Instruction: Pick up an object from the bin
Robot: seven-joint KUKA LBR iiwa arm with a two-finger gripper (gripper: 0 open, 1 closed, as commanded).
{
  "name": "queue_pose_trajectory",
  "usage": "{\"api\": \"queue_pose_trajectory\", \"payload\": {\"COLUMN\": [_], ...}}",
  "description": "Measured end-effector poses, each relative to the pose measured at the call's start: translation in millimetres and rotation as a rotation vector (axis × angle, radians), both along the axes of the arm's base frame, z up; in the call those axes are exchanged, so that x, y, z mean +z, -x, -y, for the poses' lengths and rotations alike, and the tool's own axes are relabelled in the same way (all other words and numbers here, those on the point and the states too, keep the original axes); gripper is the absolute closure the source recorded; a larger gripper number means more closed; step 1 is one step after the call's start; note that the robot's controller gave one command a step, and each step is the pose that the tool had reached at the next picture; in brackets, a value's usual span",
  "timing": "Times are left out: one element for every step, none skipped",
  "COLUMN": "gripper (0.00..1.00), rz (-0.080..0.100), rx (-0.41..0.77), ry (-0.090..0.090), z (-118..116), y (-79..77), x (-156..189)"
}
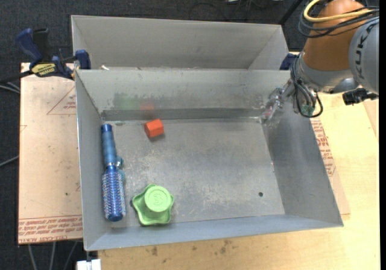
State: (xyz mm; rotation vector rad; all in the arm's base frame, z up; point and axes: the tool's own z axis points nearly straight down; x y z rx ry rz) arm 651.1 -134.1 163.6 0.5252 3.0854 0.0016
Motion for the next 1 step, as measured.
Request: {"api": "queue_pose_trajectory", "payload": {"gripper": [1.00], "rz": [0.000], "rx": [-0.015], "ry": [0.001], "z": [1.7], "y": [21.8], "x": [87.6]}}
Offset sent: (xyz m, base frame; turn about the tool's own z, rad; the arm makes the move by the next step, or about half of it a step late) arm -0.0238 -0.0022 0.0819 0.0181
